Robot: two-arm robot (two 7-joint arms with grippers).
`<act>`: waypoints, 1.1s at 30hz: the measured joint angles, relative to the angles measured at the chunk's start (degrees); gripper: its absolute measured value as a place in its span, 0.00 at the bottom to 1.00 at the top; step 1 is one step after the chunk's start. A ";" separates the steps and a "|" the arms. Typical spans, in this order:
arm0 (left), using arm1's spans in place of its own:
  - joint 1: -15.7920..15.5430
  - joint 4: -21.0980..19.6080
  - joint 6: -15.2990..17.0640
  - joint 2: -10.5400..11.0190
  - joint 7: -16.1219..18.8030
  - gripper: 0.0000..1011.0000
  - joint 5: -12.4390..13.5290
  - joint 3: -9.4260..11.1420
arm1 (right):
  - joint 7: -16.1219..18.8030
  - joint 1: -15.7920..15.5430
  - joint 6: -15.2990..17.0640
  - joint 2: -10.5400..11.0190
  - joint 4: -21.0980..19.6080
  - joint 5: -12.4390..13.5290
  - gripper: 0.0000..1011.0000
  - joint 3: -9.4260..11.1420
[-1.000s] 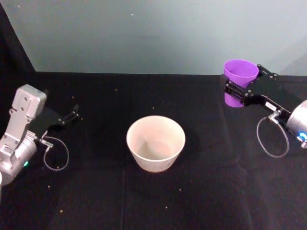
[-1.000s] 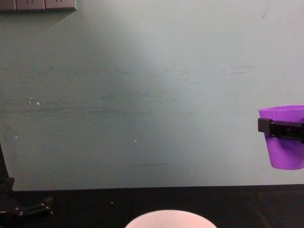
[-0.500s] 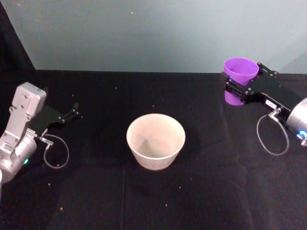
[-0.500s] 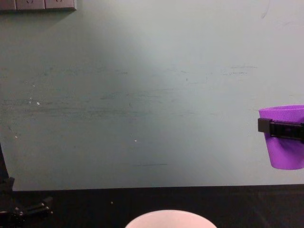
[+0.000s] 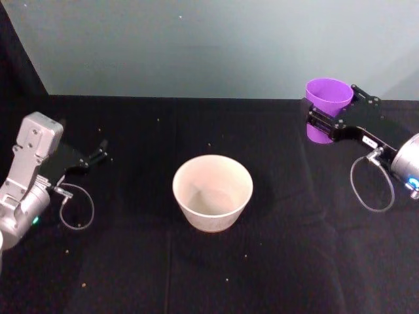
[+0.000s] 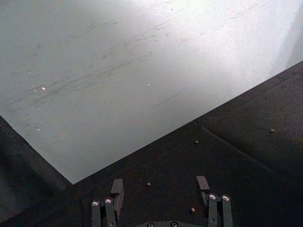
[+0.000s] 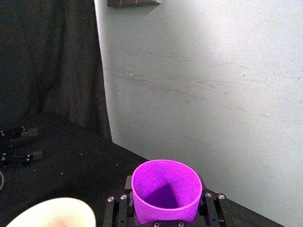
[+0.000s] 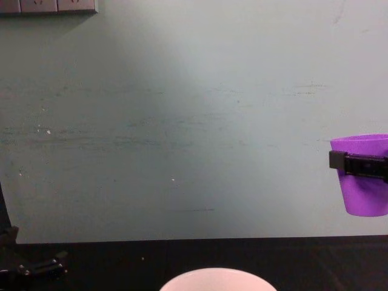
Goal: Pick up the cup and pour the mung beans from the cup into the bowl.
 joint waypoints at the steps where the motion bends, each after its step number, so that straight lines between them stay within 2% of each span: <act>1: 0.00 0.00 0.00 0.00 0.00 0.99 0.00 0.00 | 0.00 0.00 0.00 0.00 0.00 0.00 0.73 0.00; 33: 0.00 0.00 0.00 0.00 0.00 0.99 0.00 0.00 | 0.00 0.00 0.00 0.00 0.00 0.00 0.73 0.00</act>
